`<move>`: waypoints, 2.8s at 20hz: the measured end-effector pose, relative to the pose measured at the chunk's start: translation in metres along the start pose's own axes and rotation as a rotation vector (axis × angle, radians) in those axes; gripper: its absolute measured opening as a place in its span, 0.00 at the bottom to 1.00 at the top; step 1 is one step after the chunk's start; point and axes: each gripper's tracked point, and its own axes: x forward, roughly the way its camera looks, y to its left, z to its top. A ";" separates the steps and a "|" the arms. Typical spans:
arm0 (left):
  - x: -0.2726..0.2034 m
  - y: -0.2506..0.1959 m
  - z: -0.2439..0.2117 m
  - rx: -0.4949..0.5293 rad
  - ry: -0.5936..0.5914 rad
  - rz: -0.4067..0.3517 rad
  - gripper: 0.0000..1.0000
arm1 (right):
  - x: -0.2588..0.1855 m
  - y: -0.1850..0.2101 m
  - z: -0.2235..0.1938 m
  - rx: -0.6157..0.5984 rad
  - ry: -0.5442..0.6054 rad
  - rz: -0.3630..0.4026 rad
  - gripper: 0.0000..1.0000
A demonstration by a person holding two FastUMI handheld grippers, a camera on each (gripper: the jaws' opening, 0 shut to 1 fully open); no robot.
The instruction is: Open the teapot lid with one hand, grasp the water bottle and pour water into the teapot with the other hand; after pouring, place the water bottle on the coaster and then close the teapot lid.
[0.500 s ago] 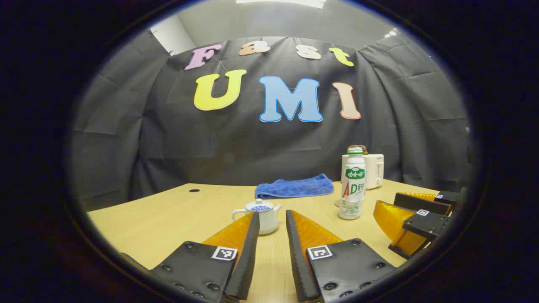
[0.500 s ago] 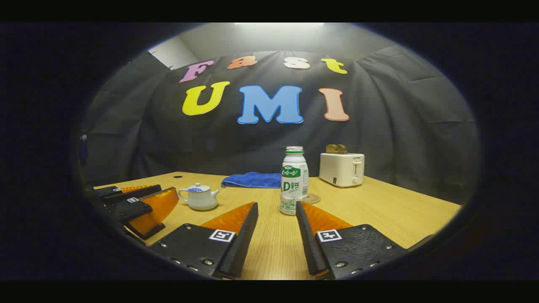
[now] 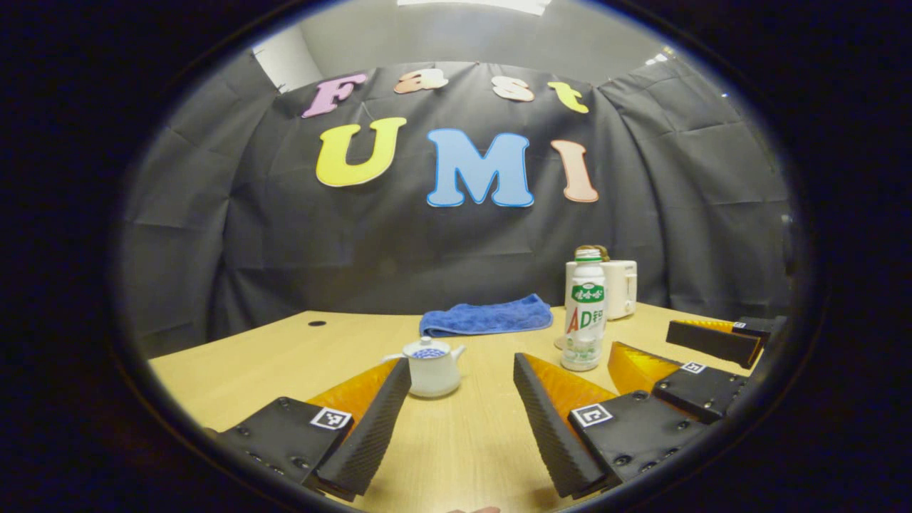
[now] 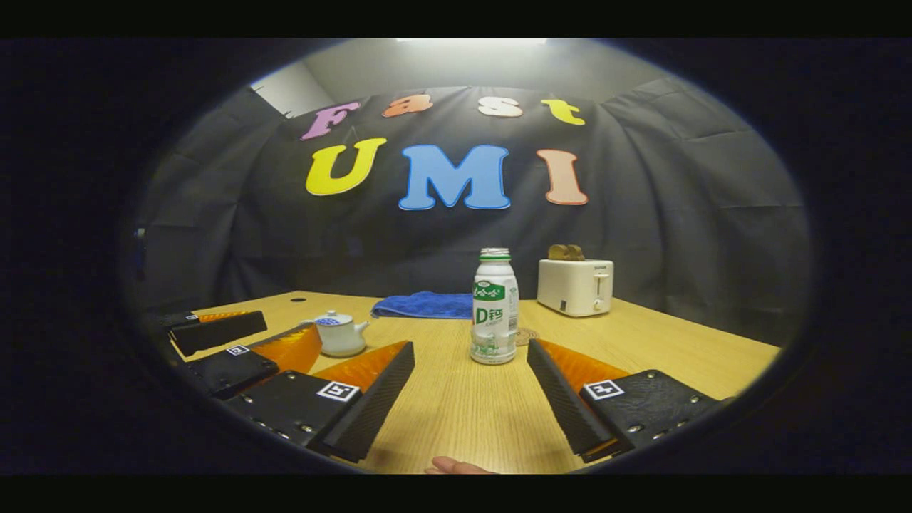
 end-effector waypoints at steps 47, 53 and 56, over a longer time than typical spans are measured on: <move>0.124 0.063 0.024 -0.057 -0.022 0.022 0.10 | 0.055 -0.029 0.015 0.002 0.034 0.043 0.98; 0.090 0.050 0.064 -0.045 -0.127 -0.009 0.10 | 0.098 -0.026 0.008 0.015 0.058 0.013 0.99; 0.056 0.047 0.071 -0.042 -0.149 -0.017 0.17 | 0.115 -0.030 0.008 0.000 0.057 -0.019 0.98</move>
